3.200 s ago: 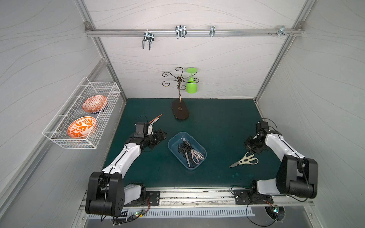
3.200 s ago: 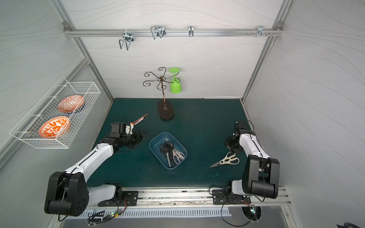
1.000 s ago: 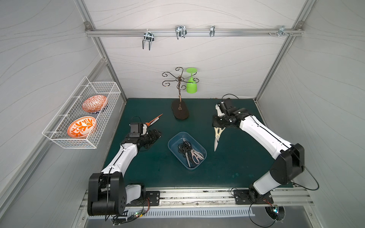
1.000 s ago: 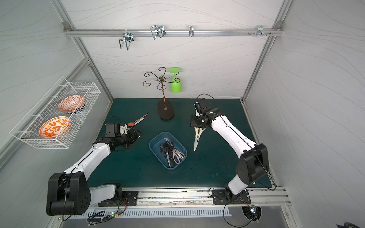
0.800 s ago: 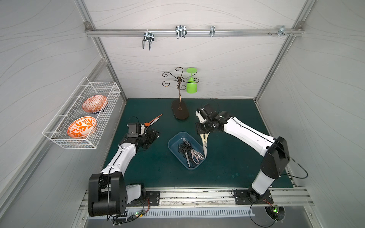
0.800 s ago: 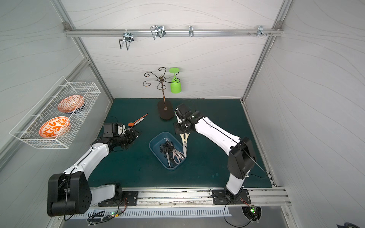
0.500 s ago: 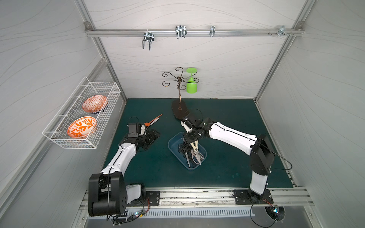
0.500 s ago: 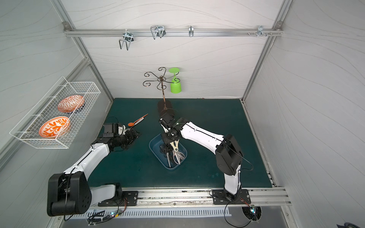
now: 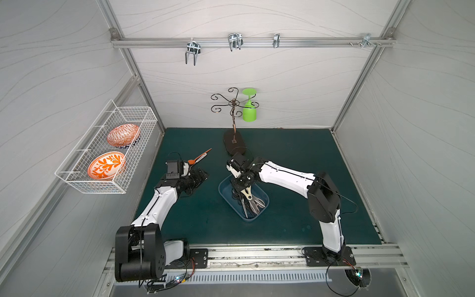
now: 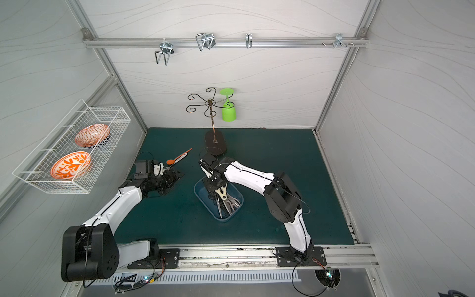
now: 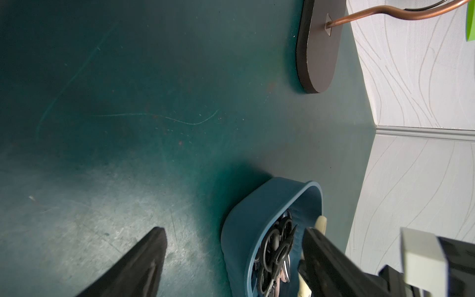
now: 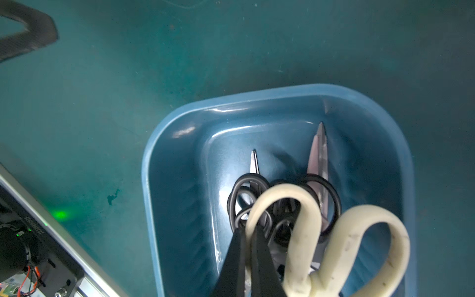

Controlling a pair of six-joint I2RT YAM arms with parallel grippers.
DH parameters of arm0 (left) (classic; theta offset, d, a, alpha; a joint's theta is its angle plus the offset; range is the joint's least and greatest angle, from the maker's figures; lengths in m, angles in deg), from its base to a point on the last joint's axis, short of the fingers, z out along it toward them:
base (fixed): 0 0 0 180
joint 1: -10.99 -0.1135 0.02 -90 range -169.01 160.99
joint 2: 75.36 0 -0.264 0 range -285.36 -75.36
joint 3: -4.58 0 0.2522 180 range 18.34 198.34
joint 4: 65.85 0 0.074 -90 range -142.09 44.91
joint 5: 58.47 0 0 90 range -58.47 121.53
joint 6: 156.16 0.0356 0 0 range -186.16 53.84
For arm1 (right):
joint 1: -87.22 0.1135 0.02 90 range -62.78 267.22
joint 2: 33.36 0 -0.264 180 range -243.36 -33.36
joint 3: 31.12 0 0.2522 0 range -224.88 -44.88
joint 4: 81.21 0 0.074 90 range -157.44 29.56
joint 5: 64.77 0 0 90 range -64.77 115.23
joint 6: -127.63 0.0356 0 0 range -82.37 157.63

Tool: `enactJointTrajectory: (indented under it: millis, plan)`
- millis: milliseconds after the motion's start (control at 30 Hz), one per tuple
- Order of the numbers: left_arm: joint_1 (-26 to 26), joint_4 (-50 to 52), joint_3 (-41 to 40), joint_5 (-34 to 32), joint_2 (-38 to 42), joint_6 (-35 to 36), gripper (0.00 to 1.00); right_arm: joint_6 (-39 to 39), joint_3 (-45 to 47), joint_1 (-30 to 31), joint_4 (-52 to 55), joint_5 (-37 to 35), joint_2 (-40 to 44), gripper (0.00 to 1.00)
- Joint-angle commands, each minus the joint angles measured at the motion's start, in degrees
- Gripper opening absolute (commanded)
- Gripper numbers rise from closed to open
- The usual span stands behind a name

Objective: Put the scissors into the storage box
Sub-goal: Place the scissors in the storage box.

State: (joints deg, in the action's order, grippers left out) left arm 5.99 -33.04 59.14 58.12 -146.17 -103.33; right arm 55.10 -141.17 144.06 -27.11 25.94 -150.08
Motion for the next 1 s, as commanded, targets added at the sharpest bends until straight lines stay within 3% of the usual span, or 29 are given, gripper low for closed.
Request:
enactJointTrajectory:
  millis: [0, 333, 367, 433, 600, 800, 967]
  plan:
    - [-0.3, -0.9, 2.2, 0.6, 0.7, 0.7, 0.87, -1.0, -1.8, 0.4, -1.0, 1.5, -1.4, 0.0]
    - [-0.4, -0.8, 2.0, 0.4, 1.0, 0.6, 0.87, -1.5, -3.1, 0.4, -1.1, 2.2, -4.0, 0.0]
    - [-0.4, -0.9, 2.0, 0.3, 0.9, 0.7, 0.87, -1.5, -3.1, 0.4, -1.0, 2.2, -4.2, 0.03]
    - [-0.3, -0.7, 2.0, 0.0, 1.0, 0.8, 0.87, -1.5, -3.0, 0.4, -1.0, 2.3, -4.2, 0.19]
    - [-0.4, -0.8, 1.7, -1.2, 1.3, 1.0, 0.87, -1.4, -2.8, 0.3, -1.7, 1.6, -1.3, 0.41]
    - [-0.3, -1.0, 0.9, -4.5, 2.3, 1.3, 0.88, -2.8, -0.2, -3.0, -1.7, -3.4, 5.7, 0.46]
    - [-0.4, -1.3, 1.3, -12.2, 2.5, 4.8, 0.89, -4.2, 12.4, -14.2, -7.1, -7.6, 17.3, 0.48]
